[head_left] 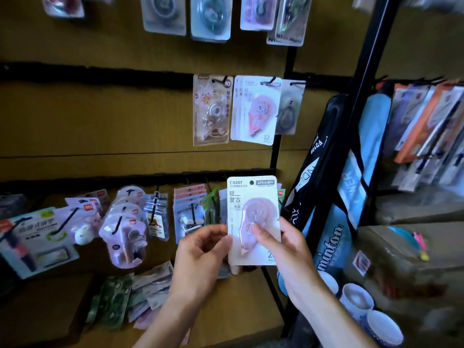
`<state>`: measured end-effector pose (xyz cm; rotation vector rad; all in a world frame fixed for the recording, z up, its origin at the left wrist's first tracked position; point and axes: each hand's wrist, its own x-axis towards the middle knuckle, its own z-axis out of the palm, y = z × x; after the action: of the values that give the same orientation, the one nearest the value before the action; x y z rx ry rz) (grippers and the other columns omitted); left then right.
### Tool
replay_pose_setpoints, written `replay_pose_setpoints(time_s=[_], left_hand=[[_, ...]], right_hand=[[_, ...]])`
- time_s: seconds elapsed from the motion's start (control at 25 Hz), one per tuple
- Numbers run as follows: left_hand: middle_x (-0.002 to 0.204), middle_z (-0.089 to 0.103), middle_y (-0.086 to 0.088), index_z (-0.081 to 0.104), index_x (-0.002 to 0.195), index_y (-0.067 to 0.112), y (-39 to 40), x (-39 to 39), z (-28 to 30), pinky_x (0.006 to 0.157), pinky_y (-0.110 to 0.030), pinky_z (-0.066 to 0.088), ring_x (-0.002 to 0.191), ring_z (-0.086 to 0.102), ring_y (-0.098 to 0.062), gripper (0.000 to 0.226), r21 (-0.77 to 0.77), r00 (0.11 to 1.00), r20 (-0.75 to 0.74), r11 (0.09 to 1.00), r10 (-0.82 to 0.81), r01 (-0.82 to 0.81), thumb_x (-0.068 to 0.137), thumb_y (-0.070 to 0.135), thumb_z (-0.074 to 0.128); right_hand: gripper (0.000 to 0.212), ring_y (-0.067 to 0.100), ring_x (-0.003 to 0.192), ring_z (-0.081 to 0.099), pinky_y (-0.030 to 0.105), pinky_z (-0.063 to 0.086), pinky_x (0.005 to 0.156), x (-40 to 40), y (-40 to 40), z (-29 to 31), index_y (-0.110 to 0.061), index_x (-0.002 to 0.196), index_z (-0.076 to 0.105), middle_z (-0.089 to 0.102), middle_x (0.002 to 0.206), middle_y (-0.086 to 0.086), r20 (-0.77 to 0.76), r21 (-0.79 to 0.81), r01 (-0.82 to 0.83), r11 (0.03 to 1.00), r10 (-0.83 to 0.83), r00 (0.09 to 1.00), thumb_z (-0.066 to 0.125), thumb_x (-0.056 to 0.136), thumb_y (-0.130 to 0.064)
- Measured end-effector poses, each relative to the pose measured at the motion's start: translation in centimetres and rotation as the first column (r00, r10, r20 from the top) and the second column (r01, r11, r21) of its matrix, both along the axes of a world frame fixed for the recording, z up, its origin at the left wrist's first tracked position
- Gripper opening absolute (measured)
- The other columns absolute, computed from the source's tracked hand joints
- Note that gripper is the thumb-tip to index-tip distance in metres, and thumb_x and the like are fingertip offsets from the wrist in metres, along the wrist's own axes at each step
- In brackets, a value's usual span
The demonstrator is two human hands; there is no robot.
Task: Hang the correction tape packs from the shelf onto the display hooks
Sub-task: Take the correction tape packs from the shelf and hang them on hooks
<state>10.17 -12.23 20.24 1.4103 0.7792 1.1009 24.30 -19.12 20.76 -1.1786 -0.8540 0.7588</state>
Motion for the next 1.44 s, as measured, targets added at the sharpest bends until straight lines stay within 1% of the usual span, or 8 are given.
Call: replay_pose_setpoints(time_s=[0.16, 0.4, 0.52, 0.68, 0.84, 1.08, 1.28, 1.44], left_hand=[[0.101, 0.070, 0.007, 0.060, 0.119, 0.032, 1.5, 0.2, 2.1, 0.072, -0.011, 0.050, 0.093, 0.065, -0.006, 0.033, 0.074, 0.998, -0.060, 0.997, -0.005, 0.010, 0.092, 0.012, 0.060], [0.108, 0.066, 0.011, 0.056, 0.122, 0.036, 3.4, -0.3, 1.5, 0.070, -0.015, 0.048, 0.097, 0.062, -0.006, 0.040, 0.058, 0.984, -0.170, 0.997, -0.049, 0.060, 0.090, 0.012, 0.063], [0.107, 0.066, 0.004, 0.060, 0.119, 0.031, 3.7, -0.4, 0.8, 0.072, -0.015, 0.047, 0.096, 0.062, -0.009, 0.043, 0.001, 0.985, -0.163, 0.999, -0.049, 0.050, 0.088, 0.003, 0.063], [0.102, 0.071, 0.002, 0.065, 0.108, 0.037, 4.6, -1.1, 0.0, 0.083, -0.027, 0.051, 0.094, 0.067, -0.012, 0.046, 0.026, 0.978, -0.206, 1.000, -0.010, 0.015, 0.084, -0.003, 0.065], [0.097, 0.071, 0.003, 0.066, 0.101, 0.038, 5.1, -1.5, -0.3, 0.077, -0.023, 0.047, 0.091, 0.068, -0.013, 0.044, 0.025, 0.982, -0.190, 1.000, 0.014, -0.009, 0.085, -0.002, 0.065], [0.100, 0.071, 0.006, 0.065, 0.108, 0.032, 5.4, -1.6, -1.5, 0.074, -0.021, 0.047, 0.095, 0.066, -0.016, 0.042, -0.003, 0.976, -0.219, 1.000, -0.010, 0.009, 0.084, -0.002, 0.065], [0.104, 0.069, 0.002, 0.064, 0.109, 0.033, 5.5, -2.0, -1.9, 0.070, -0.017, 0.047, 0.092, 0.064, -0.010, 0.041, -0.024, 0.969, -0.247, 1.000, -0.015, 0.009, 0.086, -0.001, 0.063], [0.108, 0.065, 0.001, 0.059, 0.114, 0.028, 6.0, -2.7, -2.7, 0.062, -0.011, 0.049, 0.094, 0.061, -0.007, 0.037, -0.055, 0.969, -0.243, 0.998, -0.033, 0.020, 0.091, -0.001, 0.057]], right_hand=[[0.027, 0.028, 0.102, 0.070, 0.045, 0.050, 0.095, 1.9, 1.9, 4.8, -0.010, 0.104, 0.069, 0.075, 0.105, 0.010, -0.122, 0.114, 0.056, 0.992, -0.042, 0.992, 0.073, 0.079, -0.020], [0.029, 0.028, 0.108, 0.066, 0.043, 0.046, 0.101, 5.0, 4.7, 12.9, -0.016, 0.097, 0.070, 0.075, 0.107, 0.007, -0.038, 0.278, 0.110, 0.954, -0.103, 0.994, 0.074, 0.079, -0.038], [0.027, 0.023, 0.092, 0.064, 0.027, 0.046, 0.067, 5.5, 6.1, 14.9, -0.009, 0.099, 0.068, 0.075, 0.104, 0.010, -0.004, 0.234, 0.124, 0.964, -0.126, 0.992, 0.069, 0.089, -0.034], [0.036, 0.021, 0.076, 0.060, 0.027, 0.035, 0.044, 5.0, 6.9, 15.1, -0.002, 0.108, 0.065, 0.073, 0.105, 0.015, -0.007, 0.188, 0.164, 0.968, -0.166, 0.986, 0.067, 0.090, -0.034], [0.033, 0.018, 0.068, 0.060, 0.027, 0.032, 0.042, 5.2, 6.8, 14.4, -0.005, 0.109, 0.066, 0.073, 0.095, 0.009, 0.001, 0.189, 0.153, 0.970, -0.155, 0.988, 0.066, 0.091, -0.033], [0.023, 0.023, 0.084, 0.056, 0.028, 0.035, 0.045, 5.6, 8.6, 14.6, -0.019, 0.099, 0.069, 0.074, 0.099, 0.007, 0.063, 0.092, 0.224, 0.970, -0.230, 0.971, 0.069, 0.088, -0.040], [0.017, 0.014, 0.087, 0.053, 0.031, 0.045, 0.054, 5.6, 10.4, 14.8, -0.030, 0.084, 0.055, 0.049, 0.085, -0.016, 0.022, 0.029, 0.255, 0.966, -0.256, 0.966, 0.066, 0.090, -0.042], [0.046, 0.016, 0.088, 0.062, 0.028, 0.051, 0.051, 5.6, 12.2, 14.9, -0.020, 0.115, 0.056, 0.058, 0.109, -0.003, 0.106, -0.125, 0.265, 0.956, -0.253, 0.962, 0.061, 0.087, -0.057]])
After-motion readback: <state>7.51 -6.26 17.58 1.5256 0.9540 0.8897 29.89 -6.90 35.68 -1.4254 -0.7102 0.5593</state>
